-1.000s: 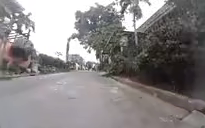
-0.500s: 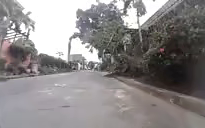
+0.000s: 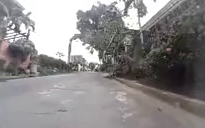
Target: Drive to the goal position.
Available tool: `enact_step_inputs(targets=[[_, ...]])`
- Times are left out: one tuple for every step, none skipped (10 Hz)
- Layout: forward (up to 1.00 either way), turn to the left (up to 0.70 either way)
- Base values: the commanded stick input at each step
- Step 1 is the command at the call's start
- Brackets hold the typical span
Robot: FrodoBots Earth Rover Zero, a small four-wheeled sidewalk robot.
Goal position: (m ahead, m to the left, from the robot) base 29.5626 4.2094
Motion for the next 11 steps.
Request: enact_step_inputs(targets=[[0.1, 0.0], [0.11, 0.0], [0.11, 0.0], [0.11, 0.0], [0.11, 0.0], [0.11, 0.0], [0.11, 0.0], [0.1, 0.0], [0.11, 0.0], [0.11, 0.0], [0.11, 0.0]])
